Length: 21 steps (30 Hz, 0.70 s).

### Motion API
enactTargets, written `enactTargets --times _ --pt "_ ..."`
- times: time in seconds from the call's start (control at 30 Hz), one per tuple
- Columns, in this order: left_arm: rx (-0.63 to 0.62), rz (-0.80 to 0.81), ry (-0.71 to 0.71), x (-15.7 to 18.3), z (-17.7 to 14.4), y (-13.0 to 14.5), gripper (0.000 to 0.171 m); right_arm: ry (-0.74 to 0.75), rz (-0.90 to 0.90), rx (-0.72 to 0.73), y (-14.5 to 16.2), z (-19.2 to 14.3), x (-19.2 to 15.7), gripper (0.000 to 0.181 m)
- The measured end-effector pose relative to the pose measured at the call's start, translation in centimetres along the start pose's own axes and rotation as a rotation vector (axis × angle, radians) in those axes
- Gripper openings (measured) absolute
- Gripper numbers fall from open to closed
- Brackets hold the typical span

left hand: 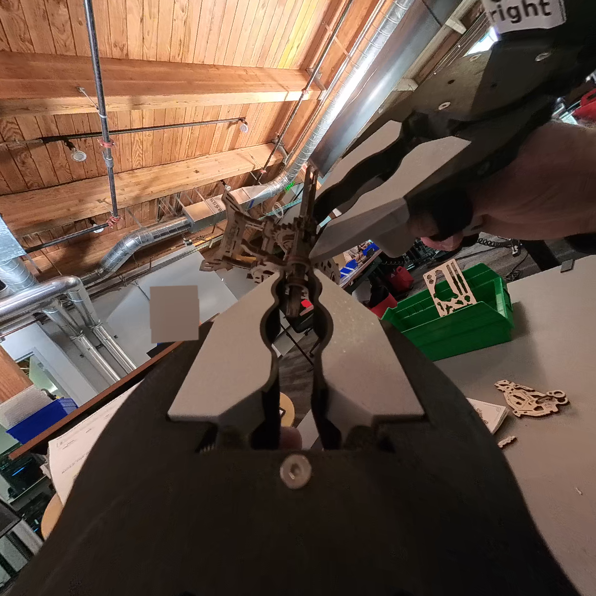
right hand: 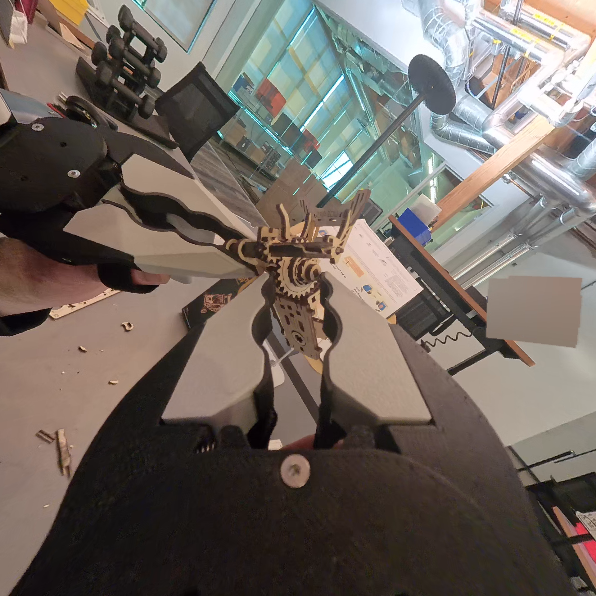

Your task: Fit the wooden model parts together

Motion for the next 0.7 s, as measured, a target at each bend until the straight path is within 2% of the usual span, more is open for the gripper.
enactTargets --times 0.23,0.7 --pt "-0.015 -0.014 0.0 0.5 0.2 0.4 0.01 0.026 0.032 -0.008 0.4 0.1 0.0 0.022" --pt "-0.04 -0.072 -0.017 -1.0 0.4 1.8 0.011 0.044 0.083 0.044 1.5 -0.1 0.3 0.022"
Point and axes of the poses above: each gripper's, where its closed fingertips meet, z out along the fingers, y out of its underside, x = y × z across the jaws, the point moved 10 cm from there along -z, back along the fingers, and after that the axes turned 11 degrees about -y, right-handed, at the moved point
